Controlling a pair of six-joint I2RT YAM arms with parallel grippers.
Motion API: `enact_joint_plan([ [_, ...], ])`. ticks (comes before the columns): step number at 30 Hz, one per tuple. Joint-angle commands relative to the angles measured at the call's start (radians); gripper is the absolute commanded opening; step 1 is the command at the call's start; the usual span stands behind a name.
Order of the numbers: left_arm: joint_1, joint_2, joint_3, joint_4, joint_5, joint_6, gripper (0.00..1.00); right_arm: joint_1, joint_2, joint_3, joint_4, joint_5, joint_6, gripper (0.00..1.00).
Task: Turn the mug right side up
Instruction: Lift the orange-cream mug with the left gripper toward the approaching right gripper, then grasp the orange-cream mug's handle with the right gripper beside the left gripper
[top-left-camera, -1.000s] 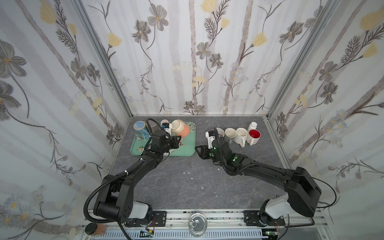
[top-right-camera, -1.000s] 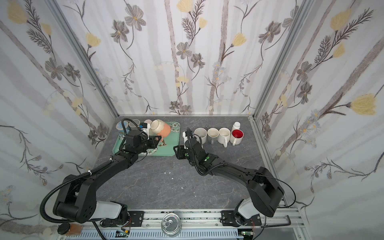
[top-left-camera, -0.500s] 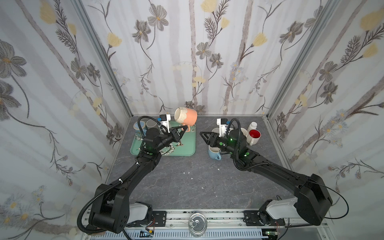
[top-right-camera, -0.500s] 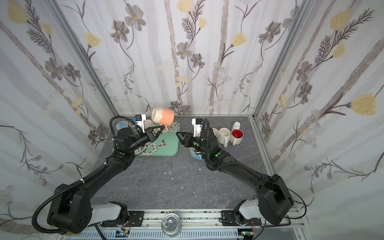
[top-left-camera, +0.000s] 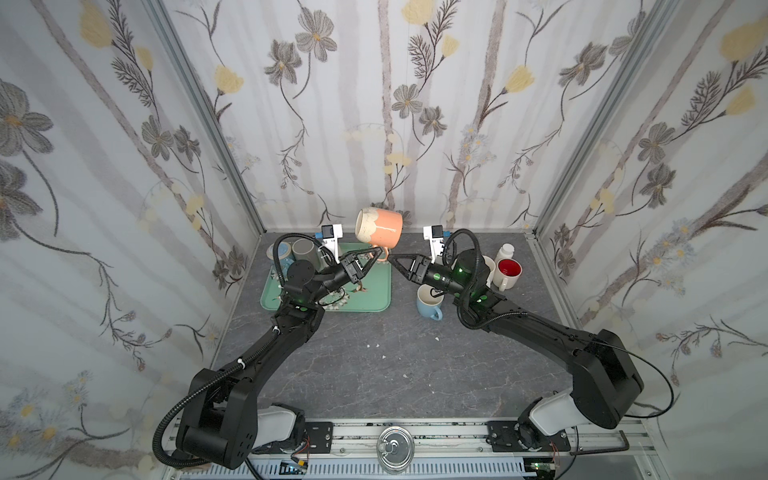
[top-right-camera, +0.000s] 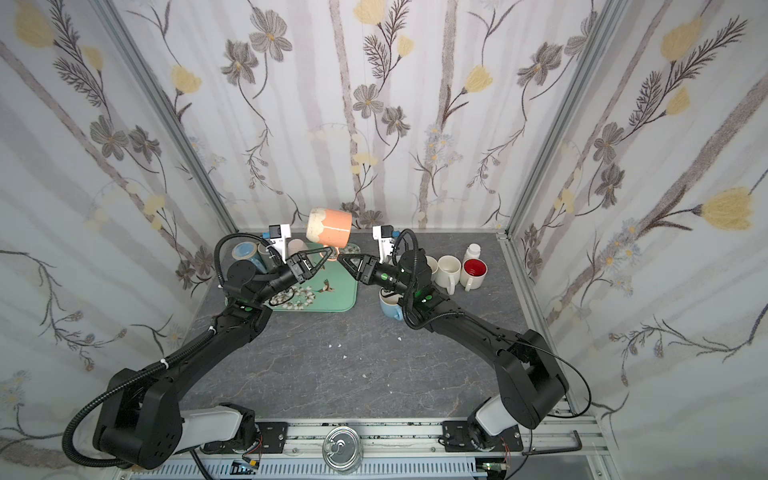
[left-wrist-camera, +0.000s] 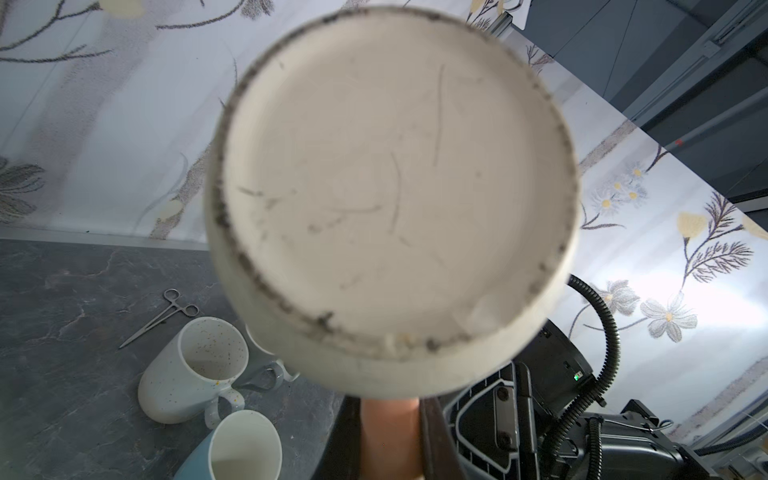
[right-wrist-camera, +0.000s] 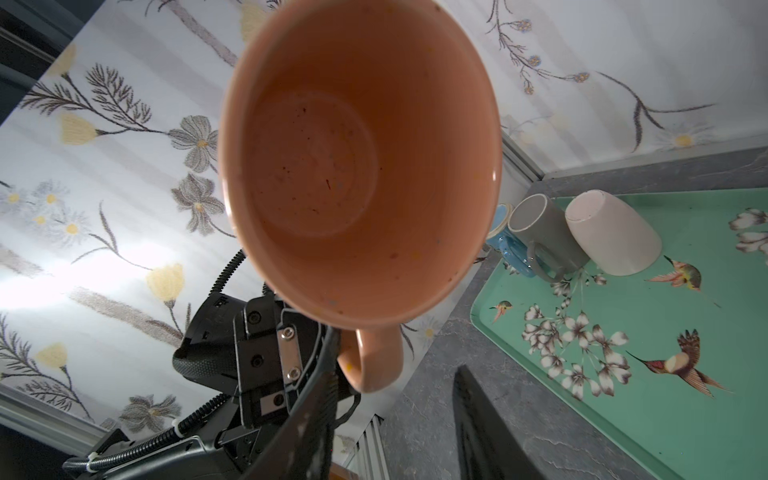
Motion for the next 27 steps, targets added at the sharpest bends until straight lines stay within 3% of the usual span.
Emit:
enact_joint_plan([
  [1, -0.006, -0.013, 0.007, 0.136, 0.009, -0.008, 0.00, 0.000, 0.007, 0.016, 0.071, -0.032, 0.016, 0.46],
  [6, -0.021, -0.004, 0.016, 0.157, 0.019, -0.025, 0.00, -0.002, 0.028, 0.024, 0.073, -0.034, 0.021, 0.43],
  [13, -0.036, 0.005, 0.029, 0.173, 0.042, -0.039, 0.00, -0.004, 0.042, 0.024, 0.105, -0.037, 0.054, 0.28],
  [22, -0.070, 0.051, 0.063, 0.180, 0.108, -0.062, 0.00, -0.007, 0.076, 0.042, 0.274, -0.121, 0.153, 0.36],
  [25, -0.077, 0.063, 0.067, 0.193, 0.119, -0.075, 0.00, -0.008, 0.113, 0.043, 0.326, -0.138, 0.186, 0.26],
  [27, -0.078, 0.069, 0.070, 0.193, 0.130, -0.080, 0.00, -0.009, 0.111, 0.035, 0.349, -0.136, 0.193, 0.13],
])
